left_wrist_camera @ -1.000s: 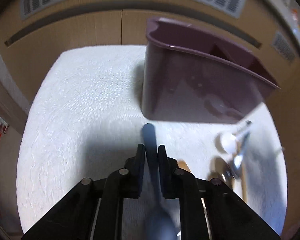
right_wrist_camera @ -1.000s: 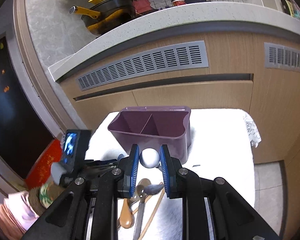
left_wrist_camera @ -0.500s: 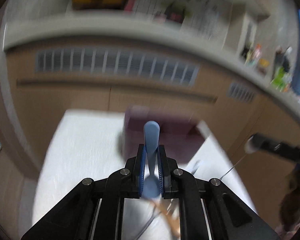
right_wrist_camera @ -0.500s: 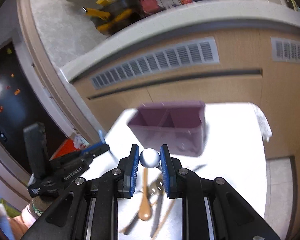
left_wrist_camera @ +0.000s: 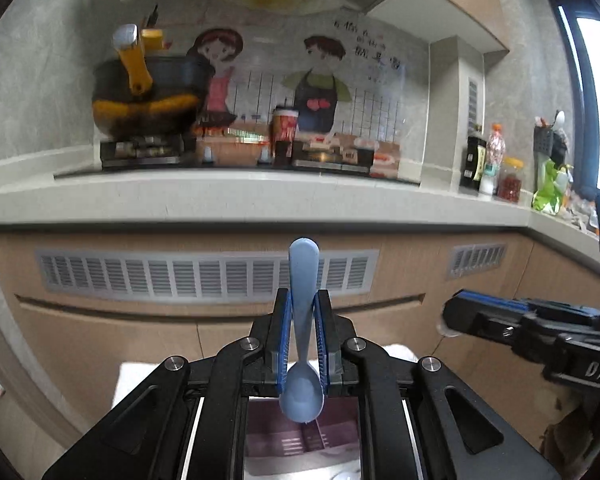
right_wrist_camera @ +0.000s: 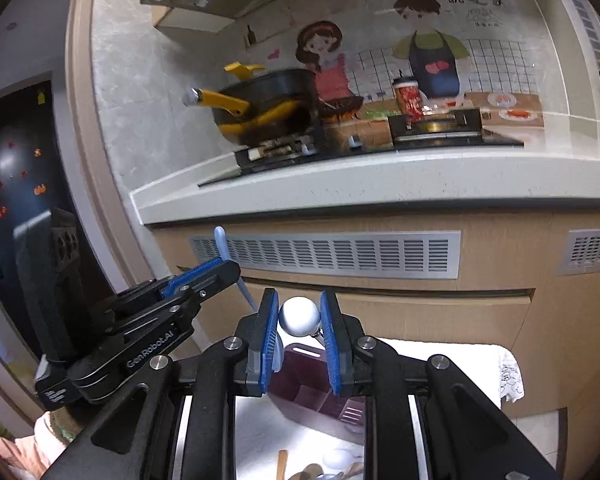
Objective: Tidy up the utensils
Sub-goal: 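Carry the light-blue spoon over the maroon caddy and release it inside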
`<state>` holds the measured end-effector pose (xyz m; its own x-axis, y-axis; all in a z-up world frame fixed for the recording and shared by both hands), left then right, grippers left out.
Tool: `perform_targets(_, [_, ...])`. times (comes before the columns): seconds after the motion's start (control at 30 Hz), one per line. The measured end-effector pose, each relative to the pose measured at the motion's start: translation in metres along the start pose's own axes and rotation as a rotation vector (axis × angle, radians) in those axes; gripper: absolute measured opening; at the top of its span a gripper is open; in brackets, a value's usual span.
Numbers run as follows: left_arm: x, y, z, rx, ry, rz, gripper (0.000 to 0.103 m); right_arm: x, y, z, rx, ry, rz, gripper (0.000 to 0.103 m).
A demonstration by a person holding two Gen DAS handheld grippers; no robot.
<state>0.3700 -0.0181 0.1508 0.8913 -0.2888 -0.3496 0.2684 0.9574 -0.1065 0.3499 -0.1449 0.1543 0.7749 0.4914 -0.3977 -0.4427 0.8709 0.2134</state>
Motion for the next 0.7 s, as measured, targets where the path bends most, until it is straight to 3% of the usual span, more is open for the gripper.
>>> perform_targets(0.37, [0.066,0.014,-0.064,-0.064,0.170,-0.032,0.015,0.076,-0.045,-0.055,0.128,0.170,-0.016,0.021])
perform_targets(0.5, [0.069,0.020,-0.079,-0.083,0.210,-0.036,0.033,0.078,-0.055,-0.065,0.130,0.179,-0.053,0.036])
perform_targets(0.6, [0.057,0.024,-0.089,-0.084,0.216,-0.029,0.042,0.064,-0.056,-0.065,0.083,0.147,-0.117,0.038])
perform_targets(0.7, [0.040,0.035,-0.105,-0.089,0.232,-0.012,0.058,0.046,-0.057,-0.069,0.056,0.122,-0.161,0.063])
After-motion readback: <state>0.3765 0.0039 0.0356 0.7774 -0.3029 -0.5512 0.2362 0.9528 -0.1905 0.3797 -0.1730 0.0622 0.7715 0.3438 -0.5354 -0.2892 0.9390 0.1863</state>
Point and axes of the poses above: each gripper's, at about its wrist camera, not at the fingertips, and x roughly the way its jaws point, y to its left, z to its top, the point moved 6 cm from there along x, roughly the way its jaws point, and after that the axes turned 1 degree about y, right-handed, at the moved point
